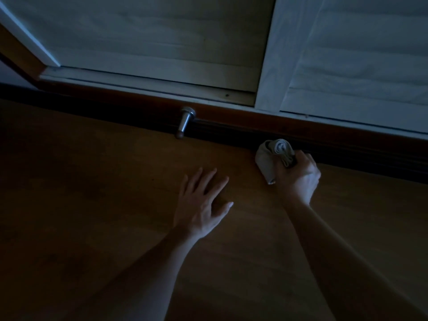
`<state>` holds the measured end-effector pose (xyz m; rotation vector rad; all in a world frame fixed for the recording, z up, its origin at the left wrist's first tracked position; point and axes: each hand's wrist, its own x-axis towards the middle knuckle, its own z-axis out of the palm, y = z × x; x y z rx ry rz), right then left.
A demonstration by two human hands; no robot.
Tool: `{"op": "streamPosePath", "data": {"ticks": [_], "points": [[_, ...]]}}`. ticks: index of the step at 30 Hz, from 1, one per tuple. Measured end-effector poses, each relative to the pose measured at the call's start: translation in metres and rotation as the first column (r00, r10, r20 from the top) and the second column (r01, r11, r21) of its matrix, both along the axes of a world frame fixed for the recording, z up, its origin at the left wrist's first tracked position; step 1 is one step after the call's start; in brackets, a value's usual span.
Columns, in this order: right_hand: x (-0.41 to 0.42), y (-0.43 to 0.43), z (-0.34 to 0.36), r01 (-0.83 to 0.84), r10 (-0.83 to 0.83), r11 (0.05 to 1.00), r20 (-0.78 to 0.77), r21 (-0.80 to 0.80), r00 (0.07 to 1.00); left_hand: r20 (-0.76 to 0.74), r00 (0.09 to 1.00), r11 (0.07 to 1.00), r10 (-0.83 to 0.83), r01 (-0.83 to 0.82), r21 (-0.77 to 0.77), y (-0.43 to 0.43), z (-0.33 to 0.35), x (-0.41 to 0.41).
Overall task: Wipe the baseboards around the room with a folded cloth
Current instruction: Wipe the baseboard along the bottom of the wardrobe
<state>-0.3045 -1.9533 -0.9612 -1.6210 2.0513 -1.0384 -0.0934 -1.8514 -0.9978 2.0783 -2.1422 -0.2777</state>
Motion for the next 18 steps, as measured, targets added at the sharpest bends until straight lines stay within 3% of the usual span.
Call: {"op": "streamPosePath", "data": {"ticks": [3,8,12,16,18], "points": [[-0.004,0.001,-0.001,0.04,-0.04,0.999,-0.004,0.015,0.999,0.008,1.0,1.0,0.01,-0.01,-0.019,0.0,-0.001,0.0],[0.01,-0.004,-0.001,-0.04,0.04,0.999,-0.008,0.002,0.999,0.027,0.999,1.0,0.018,-0.018,-0.006,0.0,0.0,-0.001],[0.011,0.0,-0.005,0.026,-0.026,0.999,-0.013,-0.022,1.0,0.026,0.999,1.0,0.02,-0.019,-0.013,-0.001,-0.002,0.0],[0.011,-0.003,-0.005,-0.06,0.059,0.998,-0.046,-0.028,0.997,0.029,0.999,1.0,0.02,-0.02,-0.017,0.0,-0.004,0.001],[0.001,0.001,-0.007,-0.004,0.002,0.999,-0.038,-0.052,0.999,0.033,0.999,0.999,0.017,-0.016,-0.027,0.0,-0.004,0.001]]}}
